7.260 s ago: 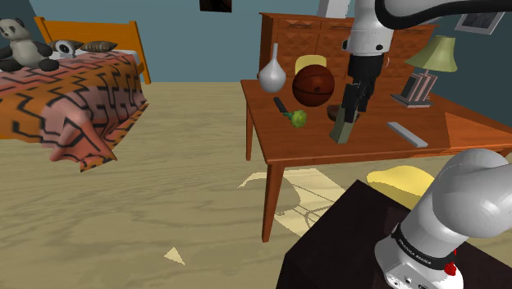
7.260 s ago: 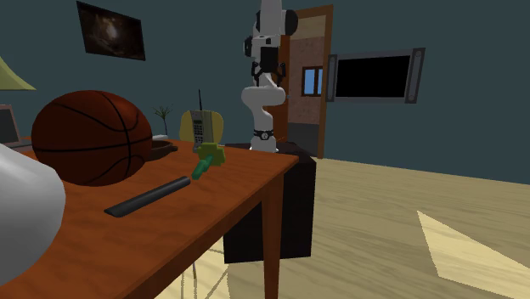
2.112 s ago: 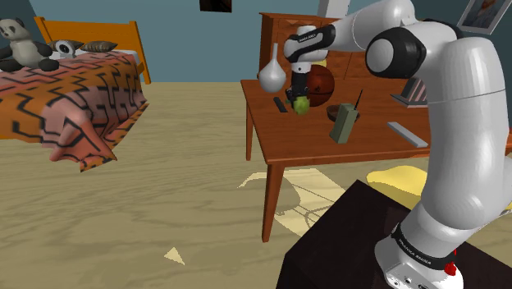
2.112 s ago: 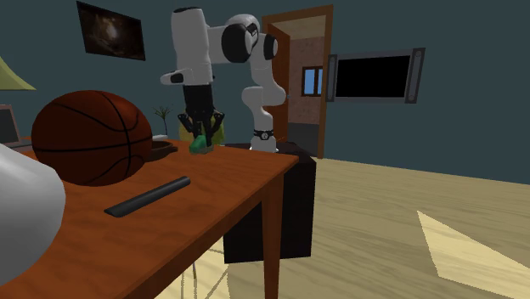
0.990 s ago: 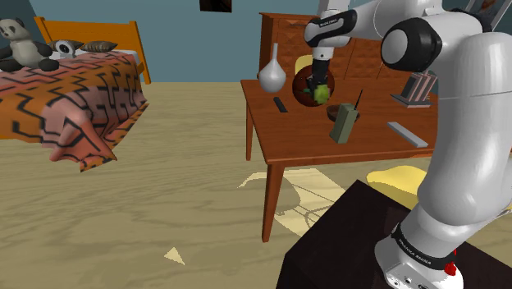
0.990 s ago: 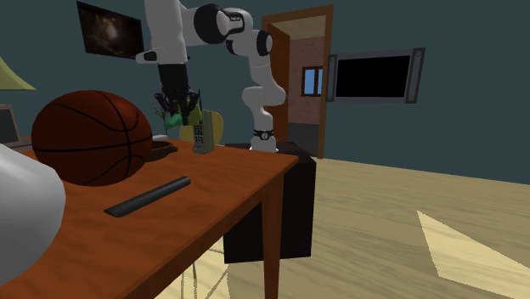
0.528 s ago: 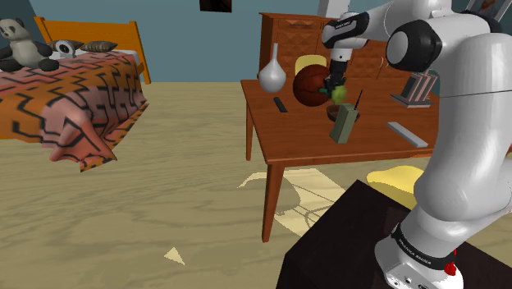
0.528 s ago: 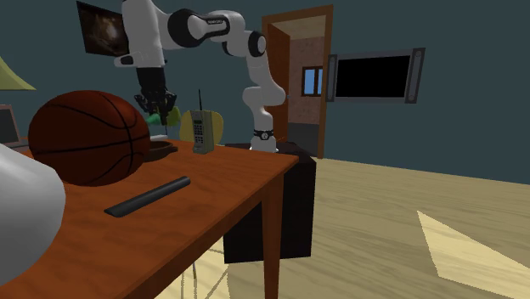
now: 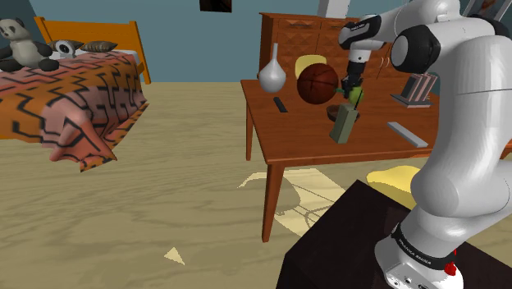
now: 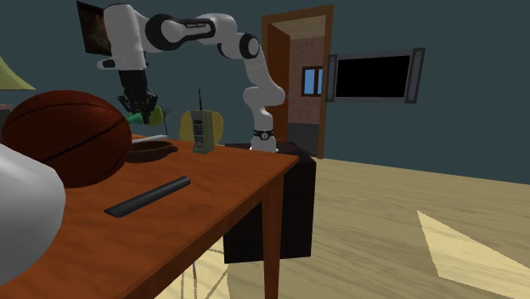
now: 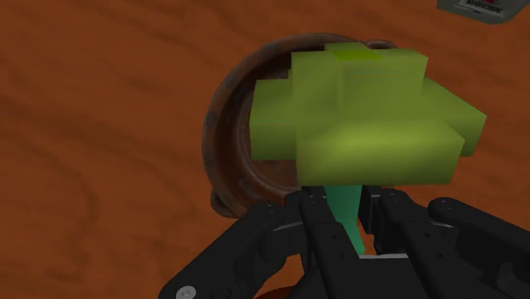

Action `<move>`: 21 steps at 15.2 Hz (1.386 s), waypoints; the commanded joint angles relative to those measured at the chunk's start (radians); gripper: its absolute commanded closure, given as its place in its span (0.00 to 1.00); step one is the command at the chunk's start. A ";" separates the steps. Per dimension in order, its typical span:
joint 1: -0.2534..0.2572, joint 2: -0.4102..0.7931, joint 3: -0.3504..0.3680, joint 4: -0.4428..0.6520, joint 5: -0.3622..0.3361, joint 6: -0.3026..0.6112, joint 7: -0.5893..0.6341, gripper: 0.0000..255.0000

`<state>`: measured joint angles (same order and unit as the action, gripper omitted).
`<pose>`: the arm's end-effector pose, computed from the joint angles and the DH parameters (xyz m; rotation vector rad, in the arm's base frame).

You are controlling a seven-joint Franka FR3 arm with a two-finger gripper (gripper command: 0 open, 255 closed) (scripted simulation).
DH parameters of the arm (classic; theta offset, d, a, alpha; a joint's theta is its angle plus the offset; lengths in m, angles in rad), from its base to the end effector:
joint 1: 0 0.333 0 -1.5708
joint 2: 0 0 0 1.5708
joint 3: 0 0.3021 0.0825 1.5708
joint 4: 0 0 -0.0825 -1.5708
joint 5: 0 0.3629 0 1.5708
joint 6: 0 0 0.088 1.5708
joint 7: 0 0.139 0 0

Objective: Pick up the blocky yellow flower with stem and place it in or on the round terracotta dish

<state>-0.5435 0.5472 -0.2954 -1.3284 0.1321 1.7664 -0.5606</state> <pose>0.4848 -0.4636 0.3812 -3.0734 0.4258 0.1280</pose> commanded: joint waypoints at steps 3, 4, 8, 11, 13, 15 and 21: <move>-0.003 0.010 0.001 -0.035 0.004 0.045 -0.008 1.00; -0.002 0.013 0.002 -0.044 0.005 0.057 -0.009 1.00; -0.001 0.026 0.004 -0.078 0.009 0.103 -0.011 1.00; -0.001 0.038 0.006 -0.100 0.013 0.137 -0.013 1.00; -0.001 0.042 0.007 -0.106 0.014 0.146 -0.014 1.00; -0.001 0.042 0.007 -0.106 0.014 0.146 -0.014 1.00; -0.001 0.042 0.007 -0.106 0.014 0.146 -0.014 0.00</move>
<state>-0.5448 0.5891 -0.2883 -1.4343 0.1459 1.9126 -0.5745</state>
